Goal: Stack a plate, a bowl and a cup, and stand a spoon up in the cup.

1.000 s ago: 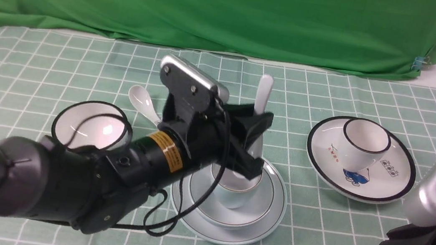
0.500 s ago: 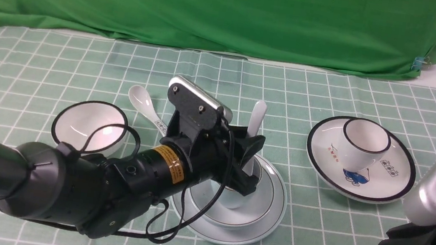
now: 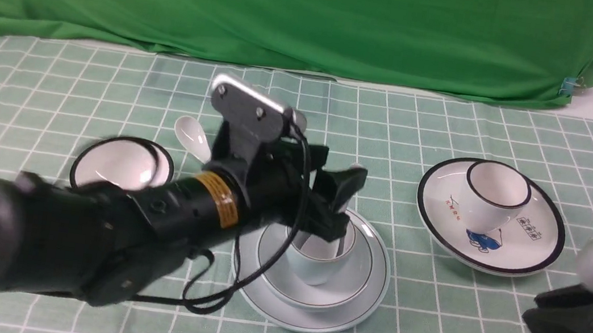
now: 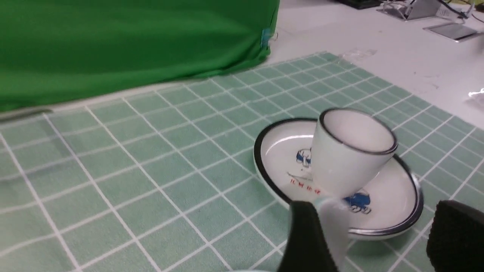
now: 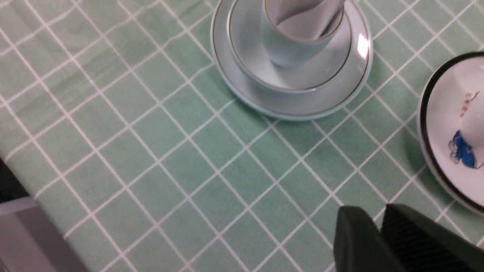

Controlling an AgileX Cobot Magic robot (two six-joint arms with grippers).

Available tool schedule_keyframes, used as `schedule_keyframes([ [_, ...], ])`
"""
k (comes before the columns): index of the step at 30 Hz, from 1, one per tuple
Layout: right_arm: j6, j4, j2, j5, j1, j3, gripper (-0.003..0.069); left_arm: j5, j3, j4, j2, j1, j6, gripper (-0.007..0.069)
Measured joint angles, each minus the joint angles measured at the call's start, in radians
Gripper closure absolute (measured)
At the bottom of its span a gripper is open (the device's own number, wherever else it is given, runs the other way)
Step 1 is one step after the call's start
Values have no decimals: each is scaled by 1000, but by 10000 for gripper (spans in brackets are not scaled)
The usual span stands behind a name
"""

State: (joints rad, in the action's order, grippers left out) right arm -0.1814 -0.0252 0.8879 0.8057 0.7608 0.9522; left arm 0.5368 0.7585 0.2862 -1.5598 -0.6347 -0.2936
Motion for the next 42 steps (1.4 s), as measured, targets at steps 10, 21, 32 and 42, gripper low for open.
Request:
schedule_keyframes([
  [10,35,0,-151,0,0,21,553,-466,-67,20,552,0,-20,572],
  [21,148,-1,-282,-41,0,-74,636,-389,-503,21,1162,0,1,619],
  [32,200,0,-282,-50,0,-80,636,-322,-760,21,1243,0,4,615],
  [42,201,8,-289,-60,-27,-92,615,-448,-765,21,1244,0,4,614],
])
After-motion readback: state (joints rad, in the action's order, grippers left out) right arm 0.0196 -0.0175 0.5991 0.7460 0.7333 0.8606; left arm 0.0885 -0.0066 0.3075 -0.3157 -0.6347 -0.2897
